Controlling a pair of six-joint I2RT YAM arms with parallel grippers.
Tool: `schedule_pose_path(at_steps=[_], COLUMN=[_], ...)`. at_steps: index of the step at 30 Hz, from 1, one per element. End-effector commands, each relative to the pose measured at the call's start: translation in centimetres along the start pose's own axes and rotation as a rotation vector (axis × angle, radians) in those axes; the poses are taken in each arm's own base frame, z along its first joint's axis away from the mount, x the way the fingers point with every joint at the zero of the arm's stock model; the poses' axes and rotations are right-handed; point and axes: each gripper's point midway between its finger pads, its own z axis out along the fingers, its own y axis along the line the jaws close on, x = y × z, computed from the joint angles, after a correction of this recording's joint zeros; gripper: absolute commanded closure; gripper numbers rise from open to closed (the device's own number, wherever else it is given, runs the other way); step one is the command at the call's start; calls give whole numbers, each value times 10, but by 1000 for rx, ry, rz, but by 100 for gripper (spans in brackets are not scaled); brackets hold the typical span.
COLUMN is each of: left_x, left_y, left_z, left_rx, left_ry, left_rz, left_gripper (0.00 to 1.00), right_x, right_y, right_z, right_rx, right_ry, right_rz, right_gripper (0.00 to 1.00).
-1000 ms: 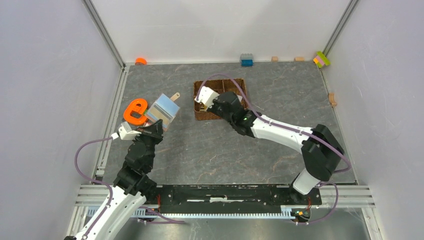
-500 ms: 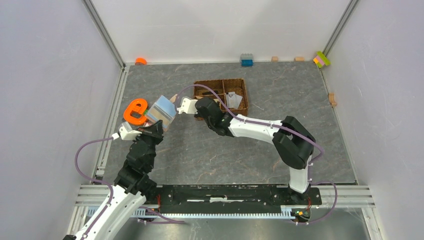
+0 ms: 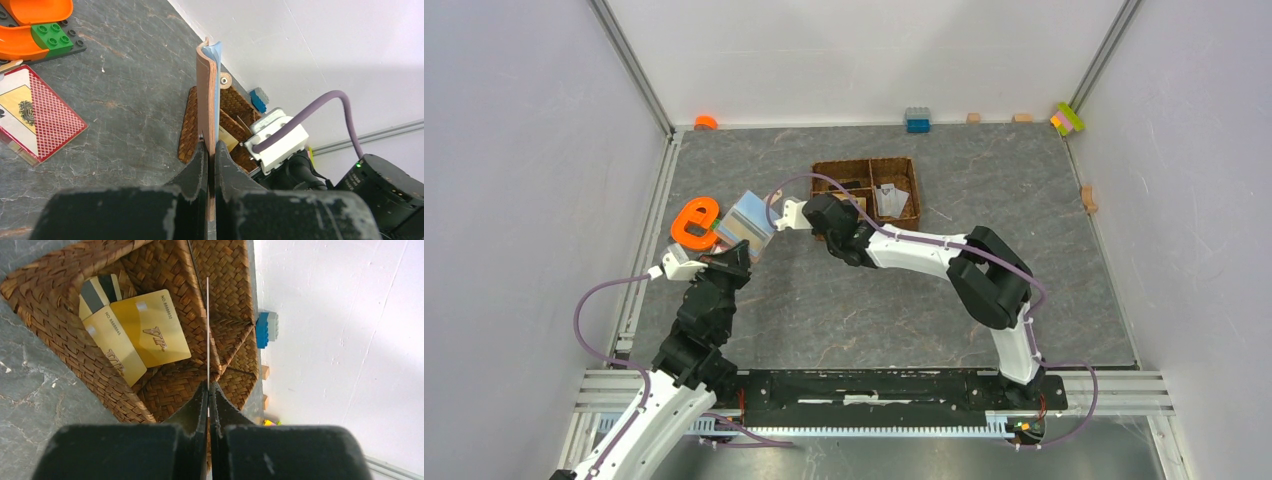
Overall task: Take the credit cards out of the card holder
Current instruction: Place the credit card in the storage box.
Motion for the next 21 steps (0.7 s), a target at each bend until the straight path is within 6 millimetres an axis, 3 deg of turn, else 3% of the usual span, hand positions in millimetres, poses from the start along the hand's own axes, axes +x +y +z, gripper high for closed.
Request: schedule_pose_path(at_steps=[1, 2, 5, 7, 12, 18, 21], left_x=[-10, -10, -9, -9, -8, 0, 4], left_y=[-3, -2, -2, -2, -3, -5, -13], left_z=[2, 2, 2, 2, 2, 4, 7], left_rx=[-4, -5, -5, -5, -1, 23, 56], left_ry=[-47, -48, -47, -47, -43, -16, -1], left_rz=[-49, -49, -47, -47, -45, -23, -23], left_gripper=[98, 98, 98, 98, 98, 98, 98], right_x=[1, 0, -2, -3, -12, -23, -28], right_y=[-6, -5, -4, -8, -24, -50, -49], right_z=[3, 3, 5, 3, -13, -55, -72], right_rx=[24, 21, 19, 25, 27, 23, -14], right_ry=[30, 28, 27, 27, -35, -192, -285], right_rz=[-38, -36, -14, 6, 100, 407, 548], right_gripper=[98, 94, 64, 54, 52, 50, 36])
